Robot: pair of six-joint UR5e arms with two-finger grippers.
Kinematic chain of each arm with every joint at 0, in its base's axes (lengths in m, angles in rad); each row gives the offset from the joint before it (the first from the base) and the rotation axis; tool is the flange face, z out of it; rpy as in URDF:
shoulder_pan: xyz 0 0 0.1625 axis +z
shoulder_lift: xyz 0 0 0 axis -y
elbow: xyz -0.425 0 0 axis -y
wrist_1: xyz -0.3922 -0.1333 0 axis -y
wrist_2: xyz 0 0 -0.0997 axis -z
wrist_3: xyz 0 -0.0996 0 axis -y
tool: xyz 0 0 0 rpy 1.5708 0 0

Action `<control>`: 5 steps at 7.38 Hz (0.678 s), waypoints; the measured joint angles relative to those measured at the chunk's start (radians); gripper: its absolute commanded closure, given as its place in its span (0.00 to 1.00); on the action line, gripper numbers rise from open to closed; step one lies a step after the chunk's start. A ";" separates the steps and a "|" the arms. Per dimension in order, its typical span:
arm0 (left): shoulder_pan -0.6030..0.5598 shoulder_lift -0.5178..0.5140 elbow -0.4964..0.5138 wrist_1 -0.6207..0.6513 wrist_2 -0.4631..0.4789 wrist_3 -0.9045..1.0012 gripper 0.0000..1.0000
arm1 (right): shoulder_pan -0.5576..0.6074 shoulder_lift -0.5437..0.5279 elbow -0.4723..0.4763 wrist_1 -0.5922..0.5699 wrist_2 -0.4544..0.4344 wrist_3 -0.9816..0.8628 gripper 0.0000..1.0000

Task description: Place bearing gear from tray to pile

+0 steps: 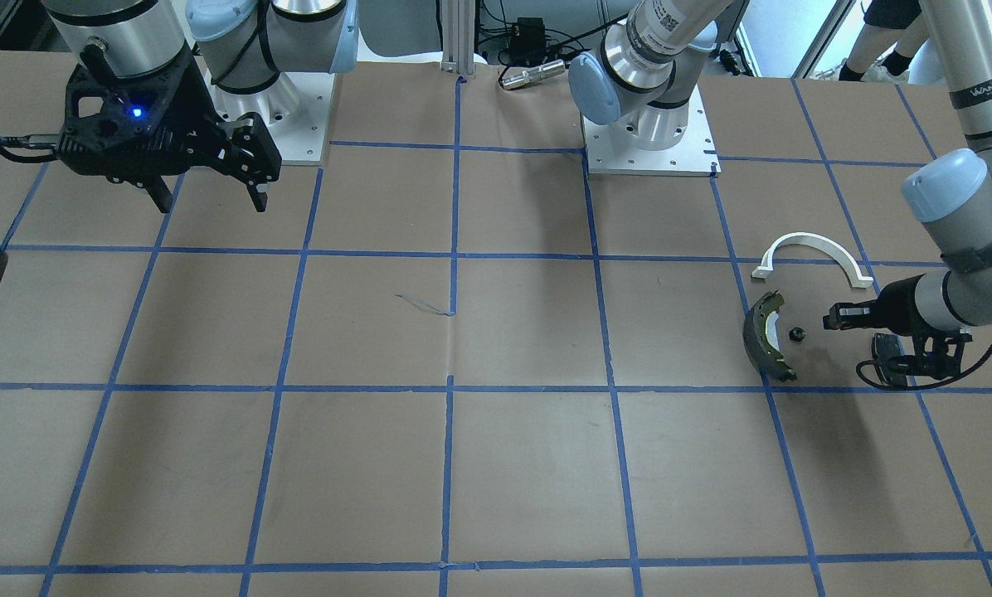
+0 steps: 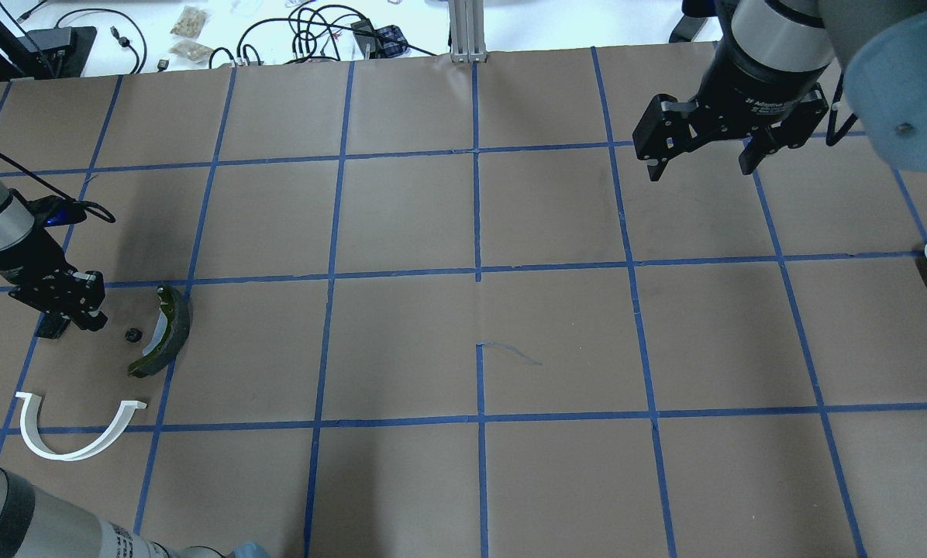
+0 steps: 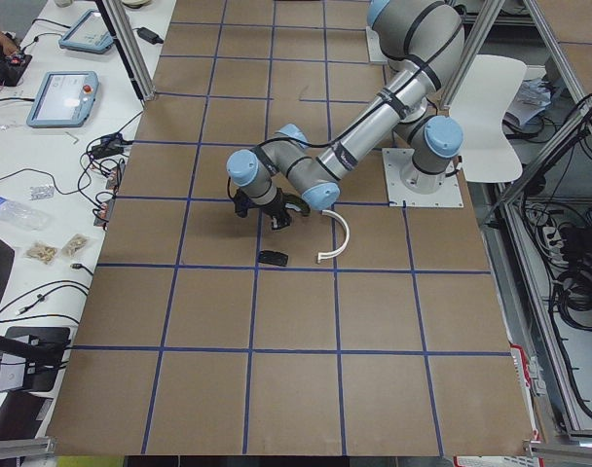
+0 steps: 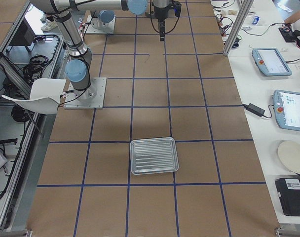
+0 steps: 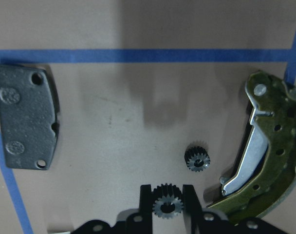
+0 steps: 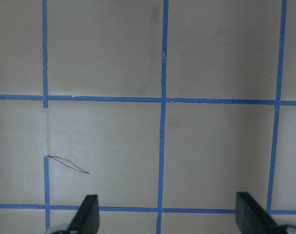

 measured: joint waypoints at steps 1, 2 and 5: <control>0.000 -0.005 -0.004 0.001 0.000 -0.001 1.00 | 0.000 0.000 0.000 0.000 0.000 0.000 0.00; 0.001 -0.011 -0.005 0.002 -0.001 -0.002 1.00 | 0.000 0.000 0.000 0.000 0.000 0.000 0.00; 0.001 -0.028 -0.010 0.005 -0.002 -0.003 1.00 | 0.000 0.000 0.000 0.000 0.000 0.000 0.00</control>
